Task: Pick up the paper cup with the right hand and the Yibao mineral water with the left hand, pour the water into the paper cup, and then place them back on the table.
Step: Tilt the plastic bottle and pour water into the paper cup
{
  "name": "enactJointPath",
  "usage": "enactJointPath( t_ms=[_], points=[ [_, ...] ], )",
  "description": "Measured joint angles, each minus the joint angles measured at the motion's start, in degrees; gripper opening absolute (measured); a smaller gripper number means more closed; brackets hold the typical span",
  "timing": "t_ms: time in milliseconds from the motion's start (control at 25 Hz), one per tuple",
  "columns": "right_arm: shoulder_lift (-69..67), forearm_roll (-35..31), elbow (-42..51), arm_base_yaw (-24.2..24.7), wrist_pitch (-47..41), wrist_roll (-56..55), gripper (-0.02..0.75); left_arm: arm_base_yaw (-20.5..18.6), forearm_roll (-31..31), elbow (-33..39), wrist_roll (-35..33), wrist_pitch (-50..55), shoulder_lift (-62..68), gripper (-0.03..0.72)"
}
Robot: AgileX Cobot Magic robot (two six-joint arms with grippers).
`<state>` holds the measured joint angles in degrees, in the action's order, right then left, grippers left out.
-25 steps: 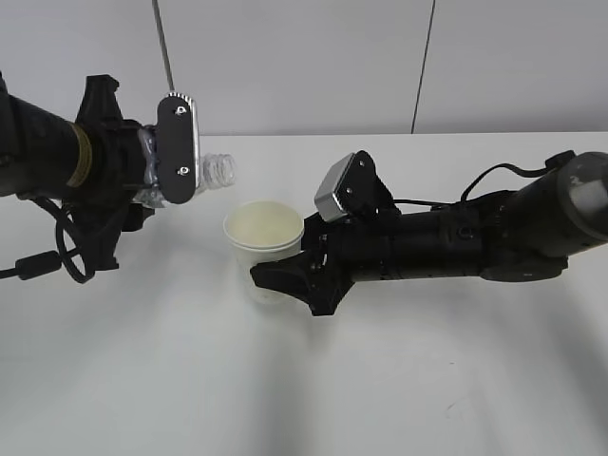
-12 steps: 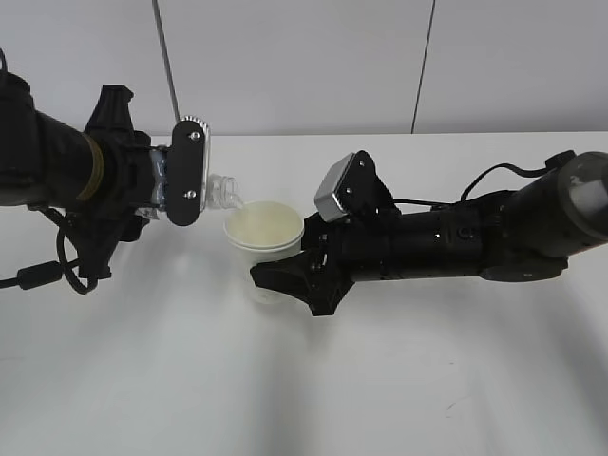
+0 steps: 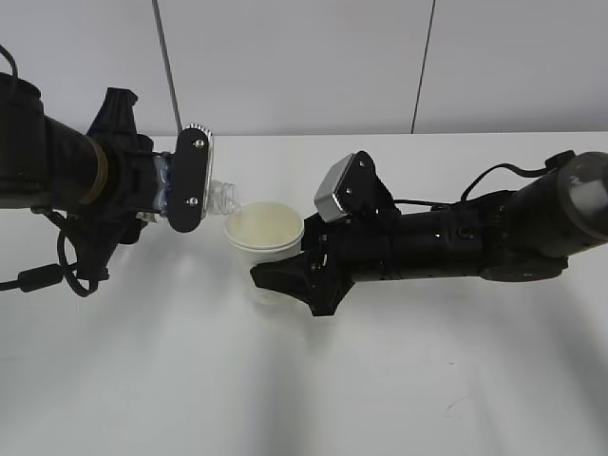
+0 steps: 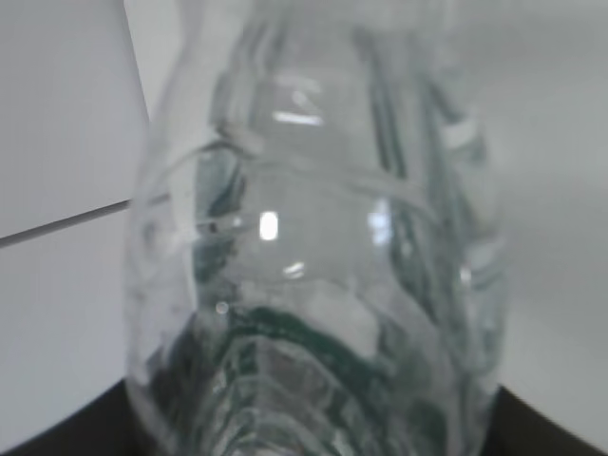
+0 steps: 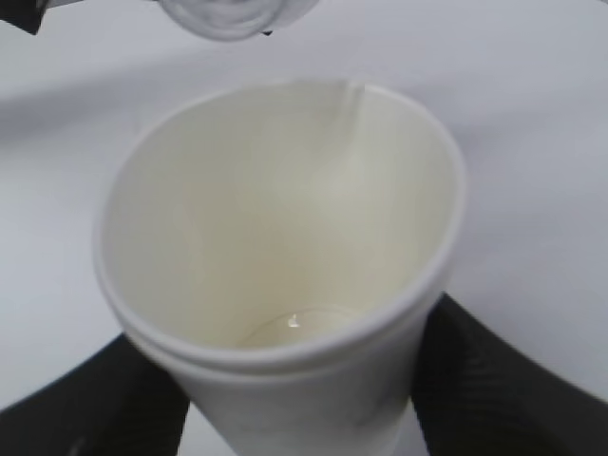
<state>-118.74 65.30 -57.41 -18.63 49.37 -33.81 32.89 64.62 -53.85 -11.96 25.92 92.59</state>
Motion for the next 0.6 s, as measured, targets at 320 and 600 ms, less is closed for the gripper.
enactJointPath(
  t_ms=[320, 600],
  points=[
    [0.0, 0.5, 0.0, 0.0, -0.1, 0.0, 0.506, 0.0, 1.4, 0.0, 0.0, 0.9, 0.0, 0.375],
    [0.0, 1.4, 0.0, 0.0, -0.2, 0.0, 0.506, 0.0, 1.6, -1.1, 0.0, 1.6, 0.0, 0.365]
  ],
)
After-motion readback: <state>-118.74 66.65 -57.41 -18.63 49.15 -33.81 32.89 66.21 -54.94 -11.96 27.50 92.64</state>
